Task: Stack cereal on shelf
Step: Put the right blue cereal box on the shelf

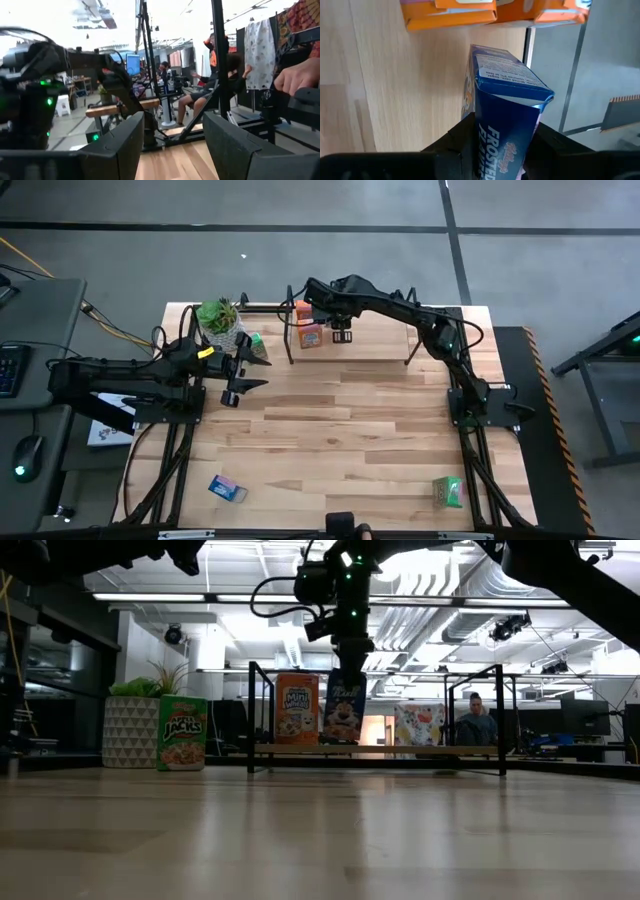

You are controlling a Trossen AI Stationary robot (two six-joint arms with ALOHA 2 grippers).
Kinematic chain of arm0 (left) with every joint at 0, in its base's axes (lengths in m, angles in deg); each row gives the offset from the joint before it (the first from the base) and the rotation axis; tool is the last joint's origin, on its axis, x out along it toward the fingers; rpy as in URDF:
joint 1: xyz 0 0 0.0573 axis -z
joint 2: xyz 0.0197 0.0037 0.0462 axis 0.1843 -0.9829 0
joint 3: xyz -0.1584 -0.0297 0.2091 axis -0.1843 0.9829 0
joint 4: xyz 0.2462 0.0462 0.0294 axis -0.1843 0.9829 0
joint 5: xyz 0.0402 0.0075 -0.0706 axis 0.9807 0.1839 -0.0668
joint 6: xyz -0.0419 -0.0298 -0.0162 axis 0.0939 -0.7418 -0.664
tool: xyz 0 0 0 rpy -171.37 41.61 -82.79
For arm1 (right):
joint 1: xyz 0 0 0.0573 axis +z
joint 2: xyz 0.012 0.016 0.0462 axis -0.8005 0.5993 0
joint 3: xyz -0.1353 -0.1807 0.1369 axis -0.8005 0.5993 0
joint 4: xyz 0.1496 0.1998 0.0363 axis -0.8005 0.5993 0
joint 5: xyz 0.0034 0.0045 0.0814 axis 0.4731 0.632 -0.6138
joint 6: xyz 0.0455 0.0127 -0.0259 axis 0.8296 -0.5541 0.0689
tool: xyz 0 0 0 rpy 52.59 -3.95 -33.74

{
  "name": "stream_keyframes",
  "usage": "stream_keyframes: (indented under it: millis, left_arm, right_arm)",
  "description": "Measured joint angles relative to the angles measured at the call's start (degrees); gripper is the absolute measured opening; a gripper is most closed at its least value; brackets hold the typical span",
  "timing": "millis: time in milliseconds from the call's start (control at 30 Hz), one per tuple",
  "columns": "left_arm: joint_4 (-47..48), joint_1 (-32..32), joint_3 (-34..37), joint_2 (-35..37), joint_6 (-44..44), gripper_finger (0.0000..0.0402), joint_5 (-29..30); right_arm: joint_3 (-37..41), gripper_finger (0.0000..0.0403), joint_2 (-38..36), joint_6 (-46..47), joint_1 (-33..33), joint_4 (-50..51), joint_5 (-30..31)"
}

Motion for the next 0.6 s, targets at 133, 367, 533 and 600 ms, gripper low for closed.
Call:
stream_keyframes:
  millis: [133,367,533,600]
  left_arm:
    - [1.05,0.02,0.0,-0.02,-0.02,0.0192,0.0]
    - [1.01,0.01,0.0,-0.02,-0.02,0.0192,0.0]
    - [0.85,0.02,0.0,-0.02,0.0,0.0192,0.0]
    - [0.87,0.01,0.0,-0.02,-0.02,0.0192,-0.01]
  right_arm:
    - [0.0,0.0119,-0.02,-0.02,0.0,-0.64,-1.36]
    - [0.02,0.0119,-0.02,-1.04,0.0,-0.7,-2.38]
    - [0.02,0.0134,-0.02,-1.03,0.0,-1.29,-2.38]
    - [0.04,0.0147,-0.02,-1.01,0.0,-2.18,-2.36]
